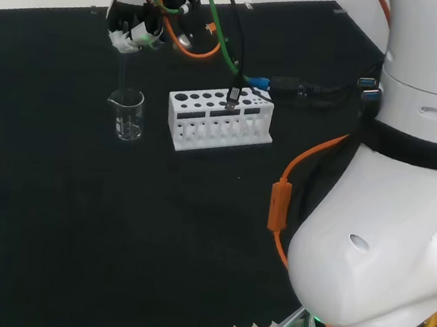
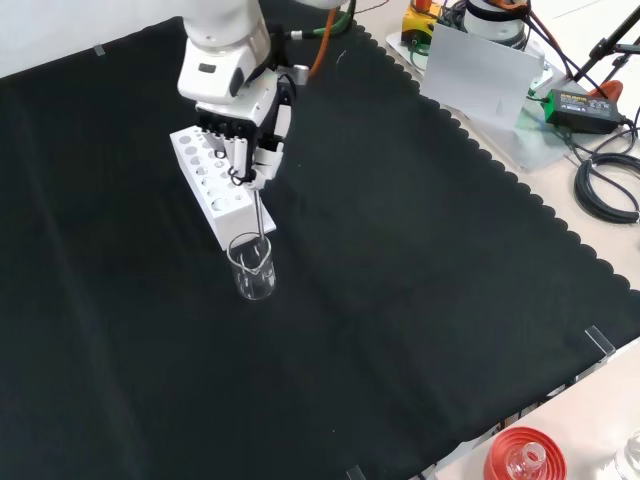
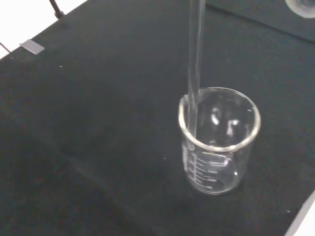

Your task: Stir in the beaker to the left of the white test tube rack with the glass rod.

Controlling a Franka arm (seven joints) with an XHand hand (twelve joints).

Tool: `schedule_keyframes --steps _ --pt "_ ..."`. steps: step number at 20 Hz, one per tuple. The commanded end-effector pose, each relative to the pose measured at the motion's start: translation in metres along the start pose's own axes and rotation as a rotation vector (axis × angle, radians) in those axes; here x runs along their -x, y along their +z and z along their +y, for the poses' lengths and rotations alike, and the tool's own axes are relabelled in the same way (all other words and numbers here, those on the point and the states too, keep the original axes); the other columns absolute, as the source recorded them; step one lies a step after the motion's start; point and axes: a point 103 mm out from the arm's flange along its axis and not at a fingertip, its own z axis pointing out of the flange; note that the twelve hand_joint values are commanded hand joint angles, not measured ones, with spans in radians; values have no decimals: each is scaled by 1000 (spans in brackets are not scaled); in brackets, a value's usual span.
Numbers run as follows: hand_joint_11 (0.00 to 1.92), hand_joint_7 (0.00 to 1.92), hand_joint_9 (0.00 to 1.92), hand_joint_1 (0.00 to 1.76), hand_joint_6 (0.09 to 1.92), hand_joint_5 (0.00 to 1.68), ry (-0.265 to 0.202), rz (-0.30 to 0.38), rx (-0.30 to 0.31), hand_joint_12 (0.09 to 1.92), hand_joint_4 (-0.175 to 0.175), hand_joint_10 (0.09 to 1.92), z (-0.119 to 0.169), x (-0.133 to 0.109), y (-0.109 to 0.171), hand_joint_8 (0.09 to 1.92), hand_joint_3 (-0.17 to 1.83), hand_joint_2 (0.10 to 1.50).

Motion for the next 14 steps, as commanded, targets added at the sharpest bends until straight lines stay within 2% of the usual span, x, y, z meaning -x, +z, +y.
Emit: schedule_keyframes --steps 1,5,14 --pt "1668 1572 1781 1170 1027 994 -28 -10 -6 780 -175 353 5 -21 1 603 -175 1196" --pt "1668 1573 1781 1170 1026 994 -33 -6 -1 780 -175 353 14 -20 2 603 -175 1196" --pt "1667 1572 1781 1170 1025 994 -18 5 -7 780 -175 354 25 4 4 602 -175 1196"
